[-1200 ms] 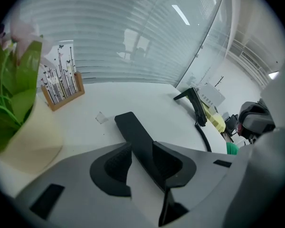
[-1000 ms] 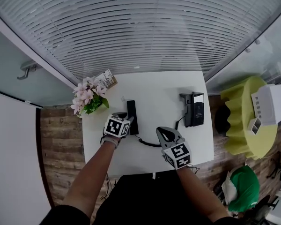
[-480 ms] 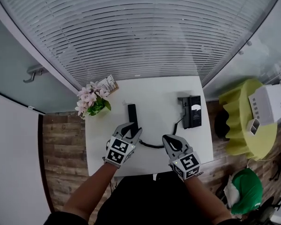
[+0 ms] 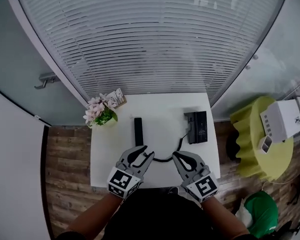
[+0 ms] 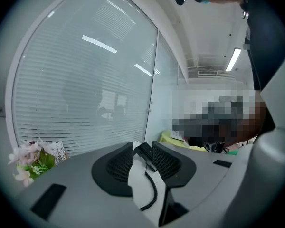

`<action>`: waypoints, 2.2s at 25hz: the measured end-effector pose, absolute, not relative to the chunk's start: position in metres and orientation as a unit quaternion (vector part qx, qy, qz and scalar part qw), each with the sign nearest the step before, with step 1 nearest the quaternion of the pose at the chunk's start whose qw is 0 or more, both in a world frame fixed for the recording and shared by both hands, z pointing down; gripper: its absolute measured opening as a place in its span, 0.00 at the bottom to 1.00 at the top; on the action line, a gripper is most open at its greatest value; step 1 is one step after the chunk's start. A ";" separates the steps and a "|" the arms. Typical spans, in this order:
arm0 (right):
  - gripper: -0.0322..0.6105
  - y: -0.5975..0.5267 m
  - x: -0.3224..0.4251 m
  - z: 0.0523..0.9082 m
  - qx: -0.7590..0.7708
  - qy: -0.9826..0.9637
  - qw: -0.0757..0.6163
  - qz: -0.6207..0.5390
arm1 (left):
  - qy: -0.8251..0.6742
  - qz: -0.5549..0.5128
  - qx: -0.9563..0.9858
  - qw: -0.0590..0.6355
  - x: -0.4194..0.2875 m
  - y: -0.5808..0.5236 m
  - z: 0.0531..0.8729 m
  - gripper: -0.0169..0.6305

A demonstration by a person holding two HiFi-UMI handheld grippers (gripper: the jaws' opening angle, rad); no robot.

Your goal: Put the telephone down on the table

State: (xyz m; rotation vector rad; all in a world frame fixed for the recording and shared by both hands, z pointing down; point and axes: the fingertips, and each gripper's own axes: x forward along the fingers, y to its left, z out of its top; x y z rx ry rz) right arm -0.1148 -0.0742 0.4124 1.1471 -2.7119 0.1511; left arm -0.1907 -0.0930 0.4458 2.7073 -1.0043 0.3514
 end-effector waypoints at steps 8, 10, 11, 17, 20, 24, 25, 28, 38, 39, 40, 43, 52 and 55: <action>0.09 -0.033 -0.088 0.375 0.370 -0.926 0.058 0.039 | -0.351 0.071 0.929 0.099 -0.152 -0.039 0.401 0.23; 0.09 -0.025 -0.082 0.367 0.368 -0.928 0.050 0.034 | -0.352 0.066 0.930 0.087 -0.139 -0.029 0.394 0.23; 0.09 -0.021 -0.078 0.365 0.367 -0.929 0.047 0.033 | -0.352 0.063 0.930 0.082 -0.132 -0.025 0.390 0.22; 0.09 0.002 -0.057 0.357 0.359 -0.932 0.033 0.030 | -0.361 0.057 0.928 0.076 -0.105 0.002 0.380 0.12; 0.09 0.012 -0.049 0.354 0.352 -0.935 0.028 0.026 | -0.361 0.058 0.928 0.068 -0.092 0.012 0.374 0.08; 0.09 0.022 -0.041 0.351 0.346 -0.938 0.023 0.020 | -0.364 0.054 0.928 0.059 -0.077 0.020 0.368 0.05; 0.09 0.024 -0.039 0.350 0.344 -0.939 0.022 0.018 | -0.364 0.054 0.928 0.059 -0.074 0.022 0.368 0.04; 0.09 0.030 -0.035 0.350 0.338 -0.941 0.022 0.016 | -0.365 0.047 0.928 0.062 -0.067 0.028 0.368 0.04; 0.08 0.034 -0.023 0.346 0.328 -0.944 0.026 0.007 | -0.373 0.046 0.925 0.048 -0.053 0.031 0.363 0.04; 0.08 0.034 -0.023 0.346 0.327 -0.945 0.025 0.007 | -0.375 0.046 0.925 0.047 -0.052 0.031 0.363 0.04; 0.08 0.034 -0.023 0.346 0.327 -0.945 0.025 0.006 | -0.375 0.046 0.925 0.046 -0.052 0.030 0.363 0.04; 0.08 0.032 -0.023 0.347 0.325 -0.945 0.025 0.007 | -0.376 0.049 0.924 0.042 -0.051 0.029 0.361 0.04; 0.08 0.027 -0.022 0.346 0.321 -0.947 0.026 0.004 | -0.377 0.034 0.924 0.041 -0.048 0.025 0.355 0.04; 0.08 0.026 -0.024 0.347 0.321 -0.947 0.026 0.007 | -0.381 0.035 0.923 0.038 -0.050 0.024 0.356 0.04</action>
